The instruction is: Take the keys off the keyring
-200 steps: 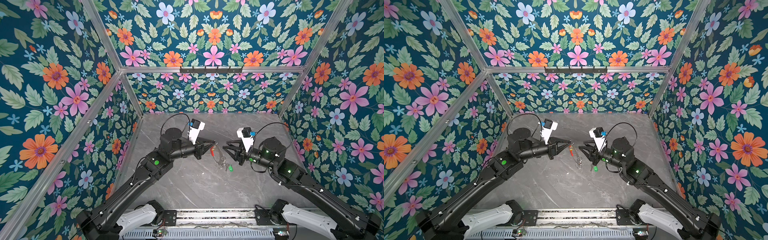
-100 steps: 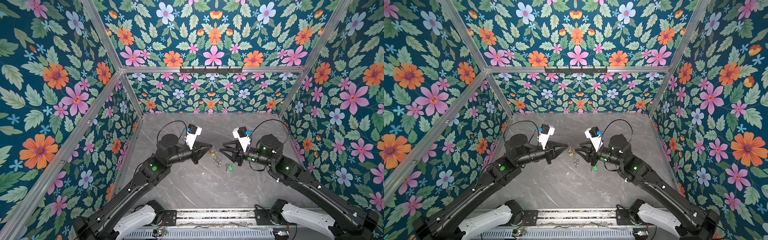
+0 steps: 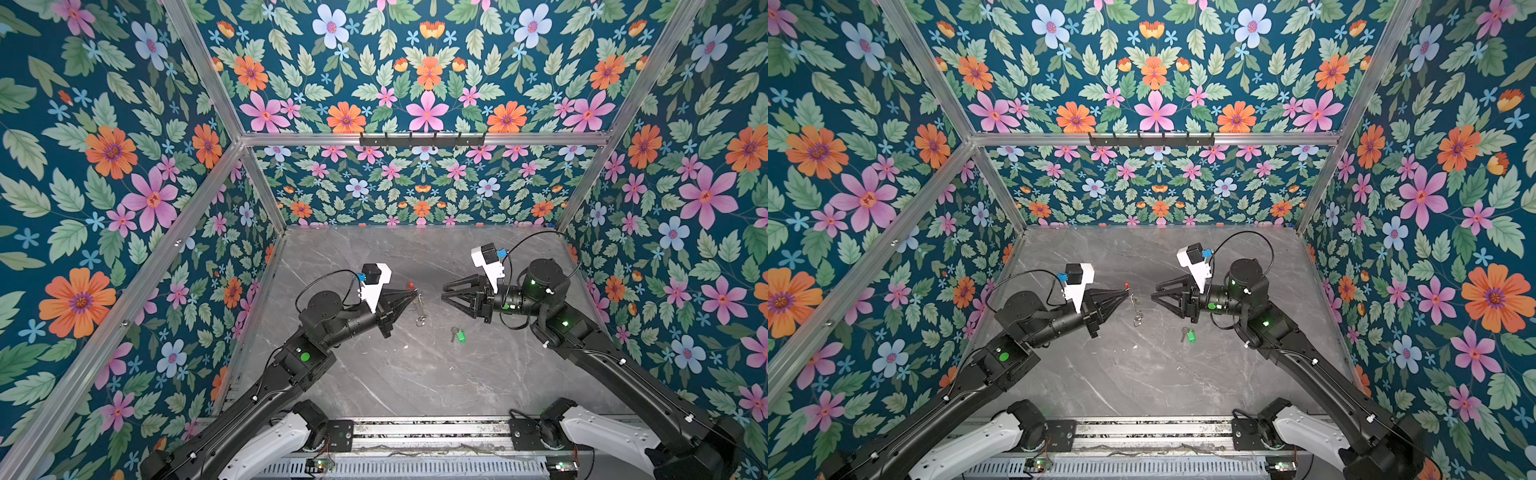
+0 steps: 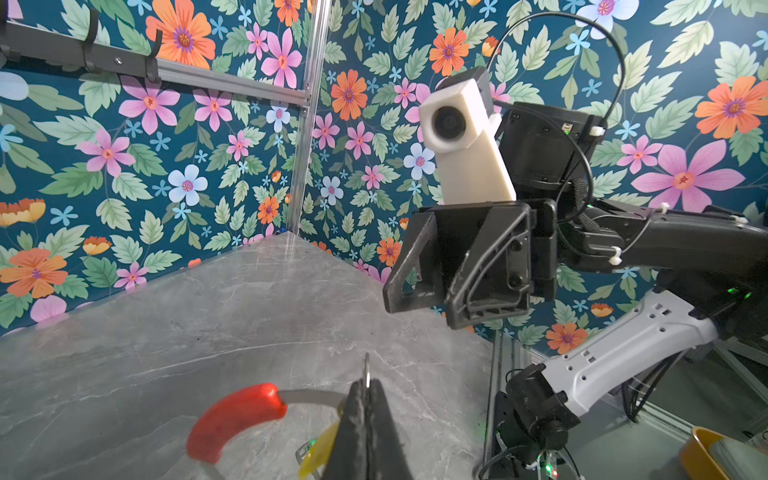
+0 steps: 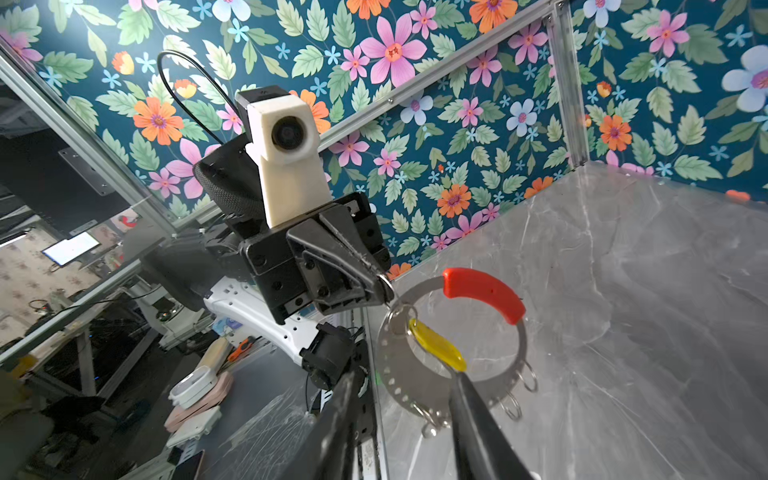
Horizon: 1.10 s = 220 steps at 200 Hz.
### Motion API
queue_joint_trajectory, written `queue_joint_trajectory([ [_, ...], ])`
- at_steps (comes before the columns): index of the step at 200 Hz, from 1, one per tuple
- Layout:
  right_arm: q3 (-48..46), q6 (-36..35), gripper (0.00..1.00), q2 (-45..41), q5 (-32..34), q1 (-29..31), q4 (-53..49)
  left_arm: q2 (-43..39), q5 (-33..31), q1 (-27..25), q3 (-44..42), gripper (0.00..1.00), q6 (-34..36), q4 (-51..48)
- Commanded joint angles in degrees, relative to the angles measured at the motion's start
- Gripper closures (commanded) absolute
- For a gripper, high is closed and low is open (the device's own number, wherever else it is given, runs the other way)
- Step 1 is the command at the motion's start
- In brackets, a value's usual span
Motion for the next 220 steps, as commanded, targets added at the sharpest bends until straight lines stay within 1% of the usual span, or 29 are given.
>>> queue_joint_trajectory([
  [1, 0.90, 0.84, 0.61, 0.69, -3.03, 0.04, 2.93, -0.03, 0.56, 0.00, -0.25, 1.00, 1.48, 4.59],
  [21, 1.79, -0.35, 0.60, 1.43, -2.97, 0.05, 1.60, 0.22, 1.67, -0.15, -0.24, 1.00, 1.71, 4.60],
  [44, 4.76, -3.30, 0.60, 3.29, -4.52, 0.17, -2.90, 0.15, 2.84, -0.16, -0.26, 1.00, 1.81, 4.47],
  [67, 6.21, -4.28, 0.61, 4.95, -4.49, 0.35, -4.71, 0.50, 3.42, -0.17, -0.29, 1.00, 1.72, 4.19],
  [96, 7.01, -4.88, 0.61, 6.58, -3.48, 1.68, -4.44, 1.00, 5.47, -0.22, -1.38, 1.00, -1.39, 8.02],
  [112, 7.95, -6.73, 0.62, 6.80, -1.87, 2.80, -6.31, 1.99, 6.36, -0.17, -0.42, 1.00, -2.76, 7.43],
  [166, 9.71, -10.18, 0.68, 6.89, 0.50, 3.29, -13.10, 5.93, 9.84, -0.17, 6.91, 1.00, -3.37, -6.72],
  [195, 10.82, -11.51, 0.69, 6.77, 0.32, 3.31, -16.52, 7.91, 12.09, -0.18, 12.37, 1.00, -0.84, -17.56],
  [220, 11.99, -13.07, 0.69, 6.85, -1.08, 3.29, -19.80, 9.31, 13.04, -0.23, 16.14, 1.00, 1.30, -24.21],
])
